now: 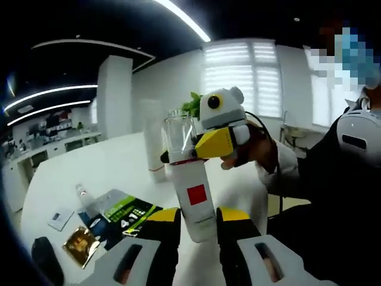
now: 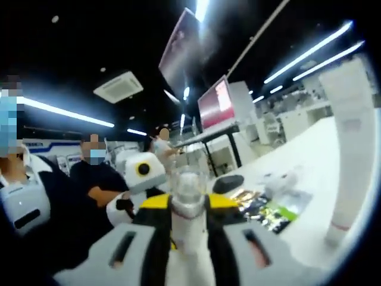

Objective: Arrange the skincare products in the storage area until every visible bottle or jar stands upright without overlapping.

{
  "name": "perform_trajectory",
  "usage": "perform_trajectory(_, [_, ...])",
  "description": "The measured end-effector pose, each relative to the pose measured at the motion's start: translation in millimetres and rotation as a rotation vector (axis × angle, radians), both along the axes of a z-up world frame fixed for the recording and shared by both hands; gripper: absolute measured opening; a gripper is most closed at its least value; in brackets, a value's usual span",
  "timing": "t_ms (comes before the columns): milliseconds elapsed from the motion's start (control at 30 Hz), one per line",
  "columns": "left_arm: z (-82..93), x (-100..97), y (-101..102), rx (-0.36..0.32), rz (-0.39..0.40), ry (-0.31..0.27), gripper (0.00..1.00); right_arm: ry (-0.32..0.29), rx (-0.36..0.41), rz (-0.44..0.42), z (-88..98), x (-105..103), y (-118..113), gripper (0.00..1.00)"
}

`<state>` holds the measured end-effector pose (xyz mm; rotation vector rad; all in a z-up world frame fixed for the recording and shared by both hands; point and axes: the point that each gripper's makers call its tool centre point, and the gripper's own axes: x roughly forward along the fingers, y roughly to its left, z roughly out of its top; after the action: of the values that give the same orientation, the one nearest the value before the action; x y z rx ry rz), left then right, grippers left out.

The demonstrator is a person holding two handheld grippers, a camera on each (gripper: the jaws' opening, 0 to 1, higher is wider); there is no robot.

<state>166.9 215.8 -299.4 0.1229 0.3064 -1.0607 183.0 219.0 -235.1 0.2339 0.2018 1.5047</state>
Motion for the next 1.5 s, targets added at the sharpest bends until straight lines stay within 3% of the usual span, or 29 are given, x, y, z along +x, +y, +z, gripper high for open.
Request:
perform_trajectory(233, [15.7,-14.6,-14,-0.032,-0.088,-0.054,0.26,-0.064,0.083,0.119,18.9,-23,-2,0.20])
perform_trajectory(367, [26.2,-23.9,-21,-0.108,-0.145,-0.052,0.27,-0.058,0.139,0.173,29.6,-33,-4,0.20])
perform_trajectory(700, [37.7,-37.2,-31,-0.196,-0.209,-0.025,0.27,-0.066,0.198,0.261,38.7,-51,-6,0.21])
perform_trajectory(800, [37.3,-34.4,-31,-0.181,-0.184,-0.032,0.26,-0.086,0.171,0.234,37.5,-49,-6,0.21])
perform_trajectory(900, [27.5,-21.7,-28,-0.089,-0.098,-0.068,0.26,-0.148,0.076,0.167,28.7,-42,-2,0.21])
perform_trajectory(967, [26.4,-16.3,-27,-0.075,-0.064,-0.075,0.26,-0.193,0.049,0.131,29.0,-39,-1,0.21])
perform_trajectory(1267, [32.5,4.0,-4,-0.096,0.108,-0.082,0.24,-0.217,0.012,-0.029,30.6,-18,-4,0.18])
perform_trajectory(1500, [27.1,16.4,5,-0.073,0.222,-0.101,0.24,-0.212,-0.023,-0.133,25.2,-4,3,0.18])
